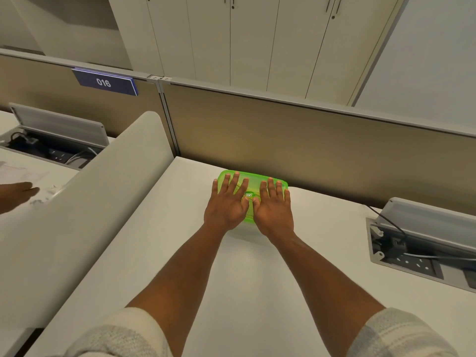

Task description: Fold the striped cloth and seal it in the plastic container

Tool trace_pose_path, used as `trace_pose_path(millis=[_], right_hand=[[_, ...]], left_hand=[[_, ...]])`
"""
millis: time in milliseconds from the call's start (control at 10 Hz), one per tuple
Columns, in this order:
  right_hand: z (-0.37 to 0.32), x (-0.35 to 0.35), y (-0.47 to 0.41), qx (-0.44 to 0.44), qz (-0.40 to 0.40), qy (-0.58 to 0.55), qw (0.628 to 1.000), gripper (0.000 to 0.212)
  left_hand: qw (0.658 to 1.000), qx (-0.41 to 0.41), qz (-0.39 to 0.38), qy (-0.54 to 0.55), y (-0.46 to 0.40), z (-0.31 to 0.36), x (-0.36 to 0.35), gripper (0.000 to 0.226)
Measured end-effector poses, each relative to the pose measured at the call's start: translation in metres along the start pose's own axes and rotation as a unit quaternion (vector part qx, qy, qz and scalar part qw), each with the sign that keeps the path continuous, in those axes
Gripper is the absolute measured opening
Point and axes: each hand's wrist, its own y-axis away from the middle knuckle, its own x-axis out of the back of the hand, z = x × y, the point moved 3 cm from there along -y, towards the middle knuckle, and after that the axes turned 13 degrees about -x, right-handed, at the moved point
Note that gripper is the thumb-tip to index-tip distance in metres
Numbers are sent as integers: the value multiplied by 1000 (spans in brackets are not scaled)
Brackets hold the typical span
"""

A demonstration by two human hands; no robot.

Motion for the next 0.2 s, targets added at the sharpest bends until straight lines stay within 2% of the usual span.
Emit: trace_pose_path(millis=[200], right_hand=[[-4, 7, 6, -1, -4, -44, 999, 59]], left_hand=[[1000, 1, 7, 14, 4, 5, 7, 59]])
